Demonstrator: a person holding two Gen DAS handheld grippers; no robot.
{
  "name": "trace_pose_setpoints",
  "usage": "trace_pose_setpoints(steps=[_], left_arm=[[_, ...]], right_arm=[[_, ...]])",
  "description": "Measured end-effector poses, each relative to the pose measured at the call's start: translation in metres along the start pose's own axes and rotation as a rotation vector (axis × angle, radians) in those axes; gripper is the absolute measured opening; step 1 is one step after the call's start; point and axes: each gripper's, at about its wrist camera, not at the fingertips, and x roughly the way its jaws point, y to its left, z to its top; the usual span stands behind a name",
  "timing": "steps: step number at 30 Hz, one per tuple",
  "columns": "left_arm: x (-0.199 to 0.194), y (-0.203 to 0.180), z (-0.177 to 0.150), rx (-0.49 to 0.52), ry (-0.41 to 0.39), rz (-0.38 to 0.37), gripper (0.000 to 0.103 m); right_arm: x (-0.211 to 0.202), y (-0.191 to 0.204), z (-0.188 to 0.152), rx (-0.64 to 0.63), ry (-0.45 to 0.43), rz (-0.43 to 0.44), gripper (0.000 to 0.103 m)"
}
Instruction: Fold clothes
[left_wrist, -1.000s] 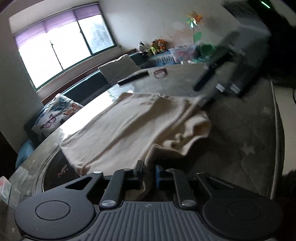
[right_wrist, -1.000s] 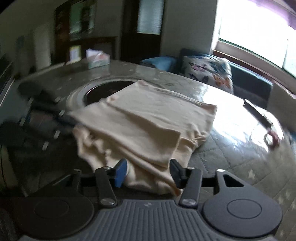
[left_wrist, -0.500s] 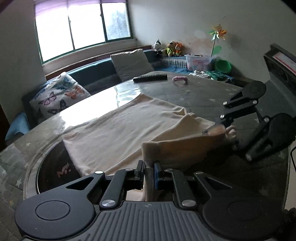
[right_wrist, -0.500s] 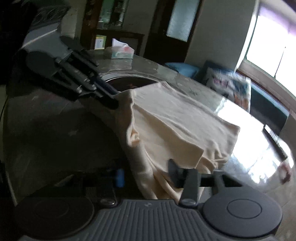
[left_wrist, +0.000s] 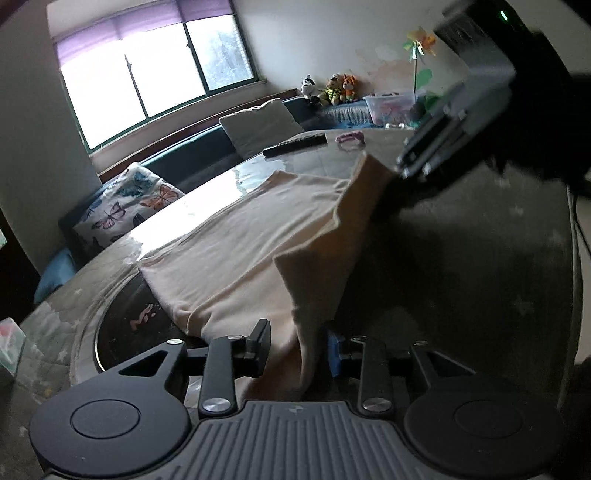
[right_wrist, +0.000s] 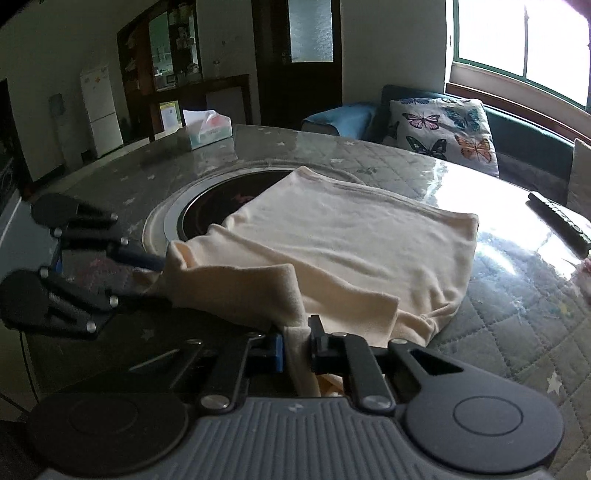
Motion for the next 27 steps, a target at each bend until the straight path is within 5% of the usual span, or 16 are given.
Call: trace_pose_setpoints(steps=[5, 10, 27], left_arm=[[0.003, -0.001, -0.005, 0.045, 0.015, 0.027, 0.033], [-0.001, 0.008, -0.005, 0.035, 0.013, 0.028, 0.007], [-0.136, -0.029, 0.005, 0.038, -0.084, -0.047, 0.006]], right_arm=[[-0.005, 0.002, 0.003, 0.017, -0.025, -0.009, 0.011], [-0.012, 0.01, 0.002, 0.01, -0.05, -0.024, 0.009], [-0.124, 0.086, -0.034, -0.042, -0.105, 0.021, 0.009]])
